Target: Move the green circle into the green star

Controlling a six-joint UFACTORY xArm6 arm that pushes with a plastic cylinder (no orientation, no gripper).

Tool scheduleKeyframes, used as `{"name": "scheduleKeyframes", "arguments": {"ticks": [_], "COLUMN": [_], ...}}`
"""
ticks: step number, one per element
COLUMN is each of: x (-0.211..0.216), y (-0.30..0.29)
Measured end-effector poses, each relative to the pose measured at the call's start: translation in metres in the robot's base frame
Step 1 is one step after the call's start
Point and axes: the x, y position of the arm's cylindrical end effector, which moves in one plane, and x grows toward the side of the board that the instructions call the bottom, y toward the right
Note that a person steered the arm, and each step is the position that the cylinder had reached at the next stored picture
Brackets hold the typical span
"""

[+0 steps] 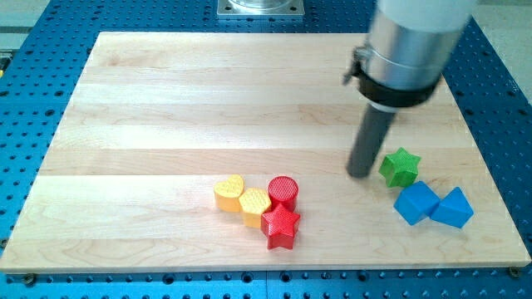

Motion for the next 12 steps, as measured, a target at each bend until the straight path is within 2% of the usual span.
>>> {"name": "scheduleKeyframes", "arguments": {"ticks": [1,3,4,5,6,7,8,9,10,11,12], "x": [-0.02,0.034,-0.031,-0.114,-0.136,-0.112,-0.144,-0.104,-0.02,-0.052,-0.087], "y": [0.027,0.044,-0.024,-0.029,0.033,0.086,0.105,0.079,0.025,0.021,0.069]}}
